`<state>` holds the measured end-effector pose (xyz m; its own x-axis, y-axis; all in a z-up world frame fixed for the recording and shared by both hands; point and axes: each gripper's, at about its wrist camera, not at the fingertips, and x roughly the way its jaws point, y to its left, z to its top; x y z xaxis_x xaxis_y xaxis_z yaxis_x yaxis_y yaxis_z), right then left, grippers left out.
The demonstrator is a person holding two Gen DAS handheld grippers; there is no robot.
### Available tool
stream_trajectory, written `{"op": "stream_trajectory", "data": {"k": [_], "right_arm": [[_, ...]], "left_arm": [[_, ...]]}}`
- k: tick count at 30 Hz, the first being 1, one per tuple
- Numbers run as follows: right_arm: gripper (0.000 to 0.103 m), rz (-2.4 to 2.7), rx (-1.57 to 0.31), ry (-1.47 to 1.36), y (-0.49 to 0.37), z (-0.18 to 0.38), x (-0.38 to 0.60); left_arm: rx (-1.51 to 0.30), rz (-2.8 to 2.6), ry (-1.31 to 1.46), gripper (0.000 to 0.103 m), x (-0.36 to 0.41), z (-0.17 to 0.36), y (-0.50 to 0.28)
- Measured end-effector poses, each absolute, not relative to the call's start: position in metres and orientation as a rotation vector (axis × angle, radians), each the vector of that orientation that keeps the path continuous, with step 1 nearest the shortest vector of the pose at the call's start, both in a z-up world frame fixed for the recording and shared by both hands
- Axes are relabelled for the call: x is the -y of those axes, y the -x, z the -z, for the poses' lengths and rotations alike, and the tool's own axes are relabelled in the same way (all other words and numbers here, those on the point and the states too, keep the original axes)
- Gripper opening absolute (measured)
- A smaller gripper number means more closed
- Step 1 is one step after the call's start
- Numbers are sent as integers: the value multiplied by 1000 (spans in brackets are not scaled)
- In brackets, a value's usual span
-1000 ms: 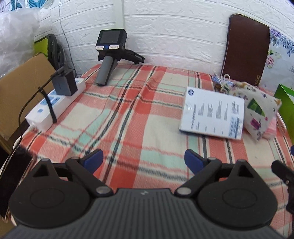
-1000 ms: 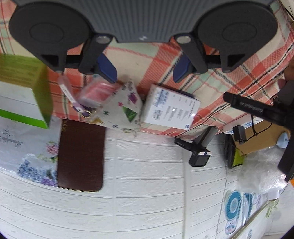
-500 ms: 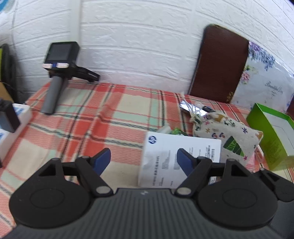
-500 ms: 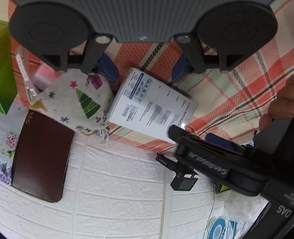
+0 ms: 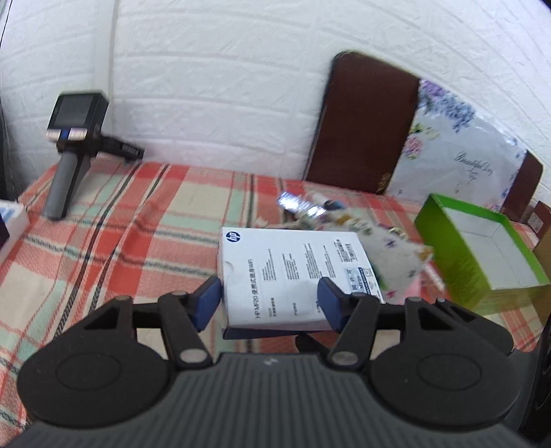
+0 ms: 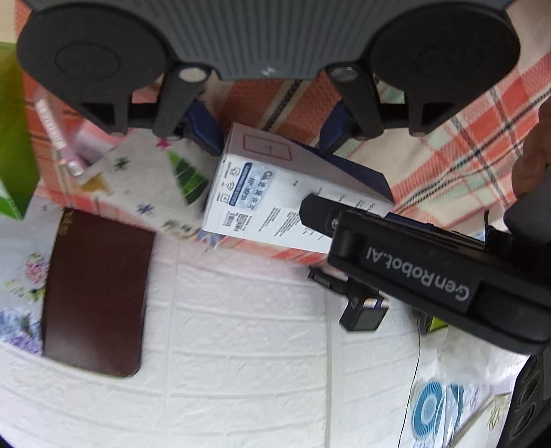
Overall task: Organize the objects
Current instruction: 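Carry the HP box into the green box and open the left gripper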
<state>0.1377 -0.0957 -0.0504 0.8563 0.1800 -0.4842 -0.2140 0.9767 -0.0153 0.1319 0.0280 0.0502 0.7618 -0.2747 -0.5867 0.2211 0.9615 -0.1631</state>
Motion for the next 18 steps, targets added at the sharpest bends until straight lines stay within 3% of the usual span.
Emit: {"op": "stream_trajectory", "data": {"k": [9, 18], "right_arm": [[64, -31, -370, 58, -106, 21, 166], [64, 191, -380, 32, -81, 26, 267]], "left_arm": [[-545, 405, 13, 63, 62, -87, -115], [-566, 584, -13, 64, 185, -75, -135]]}}
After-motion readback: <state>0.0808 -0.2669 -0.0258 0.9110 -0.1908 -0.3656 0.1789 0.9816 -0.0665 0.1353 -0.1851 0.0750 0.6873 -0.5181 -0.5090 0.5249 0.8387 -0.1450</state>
